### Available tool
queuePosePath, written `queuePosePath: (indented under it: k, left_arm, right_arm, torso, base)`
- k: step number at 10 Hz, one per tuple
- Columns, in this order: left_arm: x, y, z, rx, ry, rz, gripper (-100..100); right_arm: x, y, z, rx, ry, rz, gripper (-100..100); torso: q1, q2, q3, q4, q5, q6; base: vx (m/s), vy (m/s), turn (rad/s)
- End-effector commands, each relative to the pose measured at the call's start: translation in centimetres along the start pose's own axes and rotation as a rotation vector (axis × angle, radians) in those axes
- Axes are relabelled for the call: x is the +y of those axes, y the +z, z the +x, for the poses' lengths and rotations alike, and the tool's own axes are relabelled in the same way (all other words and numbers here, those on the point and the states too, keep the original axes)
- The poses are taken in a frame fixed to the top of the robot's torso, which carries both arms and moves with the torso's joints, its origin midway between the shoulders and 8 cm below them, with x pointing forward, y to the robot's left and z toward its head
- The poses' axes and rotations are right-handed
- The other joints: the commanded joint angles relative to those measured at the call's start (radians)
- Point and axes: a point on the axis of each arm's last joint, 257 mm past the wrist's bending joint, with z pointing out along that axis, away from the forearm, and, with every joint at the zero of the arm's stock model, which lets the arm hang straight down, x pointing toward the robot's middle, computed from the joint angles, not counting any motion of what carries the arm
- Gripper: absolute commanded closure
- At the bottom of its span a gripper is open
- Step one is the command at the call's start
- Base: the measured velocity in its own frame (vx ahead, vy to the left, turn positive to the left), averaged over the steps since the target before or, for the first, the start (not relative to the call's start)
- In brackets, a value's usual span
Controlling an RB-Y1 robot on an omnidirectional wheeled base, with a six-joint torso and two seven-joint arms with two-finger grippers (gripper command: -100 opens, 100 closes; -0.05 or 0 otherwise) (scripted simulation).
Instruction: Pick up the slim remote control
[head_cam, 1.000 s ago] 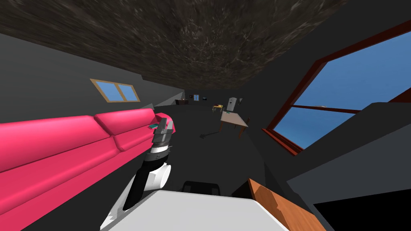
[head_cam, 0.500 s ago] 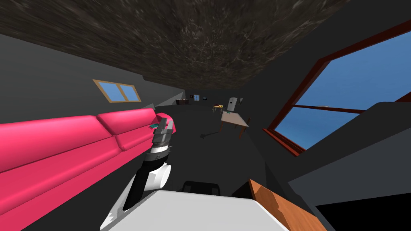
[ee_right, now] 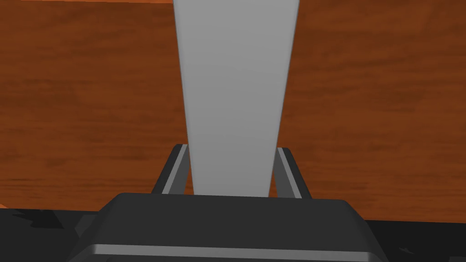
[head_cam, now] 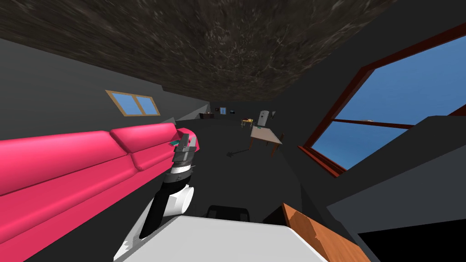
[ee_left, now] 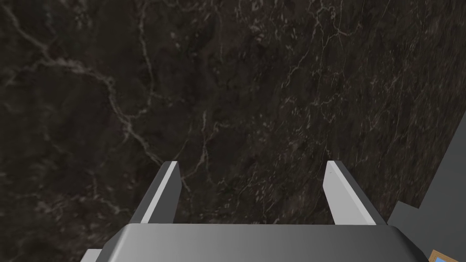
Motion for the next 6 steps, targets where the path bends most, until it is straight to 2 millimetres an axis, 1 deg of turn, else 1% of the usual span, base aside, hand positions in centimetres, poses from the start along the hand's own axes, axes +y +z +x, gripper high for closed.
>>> queuePosePath:
  k: [1,2,4,5,6]
  left_arm:
    - [0.0,0.0,0.0,0.000,0.000,0.000,0]
    - [0.0,0.0,0.0,0.000,0.000,0.000,0]
    - [0.0,0.0,0.0,0.000,0.000,0.000,0]
    - [0.0,0.0,0.0,0.000,0.000,0.000,0]
    - [0.0,0.0,0.0,0.000,0.000,0.000,0]
  right_arm:
    - [0.0,0.0,0.0,0.000,0.000,0.000,0]
    - [-0.6,-0.8,0.6,0.000,-0.006,-0.002,100]
    - [-1.4,-1.8,1.2,0.000,-0.015,-0.005,100]
    - [-1.1,-1.3,0.9,0.001,-0.010,-0.002,100]
    - [-1.2,-1.3,1.0,0.001,-0.011,-0.003,0]
  torso:
    - [0.000,0.000,0.000,0.000,0.000,0.000]
    - [0.000,0.000,0.000,0.000,0.000,0.000]
    - [0.000,-0.001,0.000,0.000,0.001,0.000]
    - [0.000,0.000,0.000,0.000,0.001,0.000]
    - [0.000,0.000,0.000,0.000,0.000,0.000]
  base:
    - [0.000,0.000,0.000]
    - [0.008,-0.010,-0.023]
    - [0.005,-0.006,-0.019]
    - [0.000,0.000,0.000]
    - [0.000,0.000,0.000]
